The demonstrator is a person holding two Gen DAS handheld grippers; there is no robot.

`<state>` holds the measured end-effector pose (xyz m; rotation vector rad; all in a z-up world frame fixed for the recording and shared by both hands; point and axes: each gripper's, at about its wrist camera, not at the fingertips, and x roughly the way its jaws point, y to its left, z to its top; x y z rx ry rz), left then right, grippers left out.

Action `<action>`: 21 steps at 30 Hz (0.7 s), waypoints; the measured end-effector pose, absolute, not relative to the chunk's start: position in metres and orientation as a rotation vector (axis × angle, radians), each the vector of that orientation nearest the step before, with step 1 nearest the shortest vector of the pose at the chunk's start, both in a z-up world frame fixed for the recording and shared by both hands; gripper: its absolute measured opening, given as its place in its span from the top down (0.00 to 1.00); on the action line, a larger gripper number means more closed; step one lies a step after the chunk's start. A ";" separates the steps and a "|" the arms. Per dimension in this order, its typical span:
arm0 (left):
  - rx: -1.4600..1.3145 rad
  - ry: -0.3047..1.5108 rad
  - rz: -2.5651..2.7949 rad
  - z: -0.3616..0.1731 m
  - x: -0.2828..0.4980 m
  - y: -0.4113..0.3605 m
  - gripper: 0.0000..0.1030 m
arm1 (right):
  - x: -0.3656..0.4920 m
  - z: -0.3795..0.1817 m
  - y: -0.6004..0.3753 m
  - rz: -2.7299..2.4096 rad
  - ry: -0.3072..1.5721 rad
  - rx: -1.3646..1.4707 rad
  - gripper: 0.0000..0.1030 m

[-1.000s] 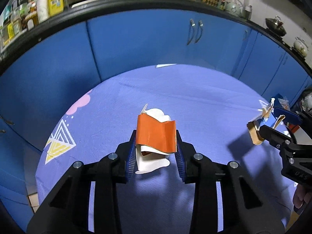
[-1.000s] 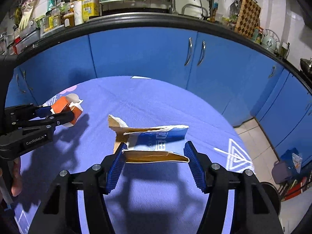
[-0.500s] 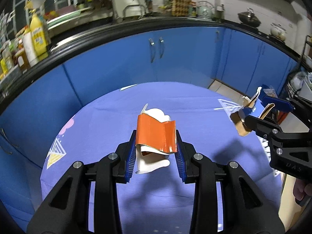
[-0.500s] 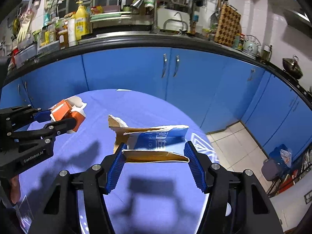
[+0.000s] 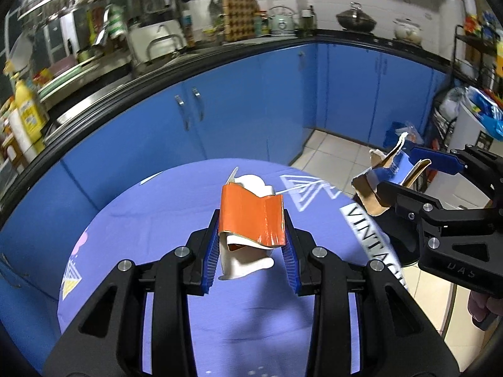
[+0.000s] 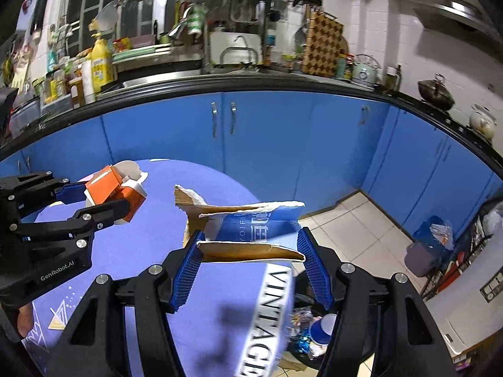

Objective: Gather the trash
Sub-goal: 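Carry the orange wrapper and brown paper bag over the black bin with both tools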

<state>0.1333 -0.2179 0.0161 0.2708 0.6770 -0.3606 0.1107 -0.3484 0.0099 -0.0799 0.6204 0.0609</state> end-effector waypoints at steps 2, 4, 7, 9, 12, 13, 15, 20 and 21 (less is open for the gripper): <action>0.291 0.673 -0.376 0.017 0.132 -0.232 0.65 | 0.106 0.010 -0.361 0.049 0.615 -0.069 0.42; 0.313 0.667 -0.392 0.017 0.129 -0.246 0.65 | 0.101 0.010 -0.376 0.026 0.606 -0.060 0.42; 0.350 0.655 -0.415 0.018 0.126 -0.269 0.65 | 0.095 0.010 -0.396 -0.002 0.597 -0.049 0.42; 0.367 0.653 -0.431 0.018 0.125 -0.285 0.65 | 0.091 0.009 -0.412 -0.020 0.594 -0.029 0.42; 0.392 0.650 -0.455 0.017 0.124 -0.306 0.65 | 0.085 0.006 -0.431 -0.041 0.592 -0.005 0.42; 0.403 0.648 -0.465 0.017 0.124 -0.315 0.65 | 0.083 0.005 -0.436 -0.047 0.593 -0.001 0.42; 0.419 0.644 -0.481 0.016 0.123 -0.329 0.65 | 0.080 0.002 -0.448 -0.062 0.596 0.002 0.42; 0.455 0.636 -0.517 0.012 0.121 -0.359 0.65 | 0.075 -0.005 -0.471 -0.084 0.604 0.011 0.42; 0.461 0.637 -0.526 0.011 0.122 -0.366 0.65 | 0.074 -0.006 -0.475 -0.086 0.604 0.012 0.42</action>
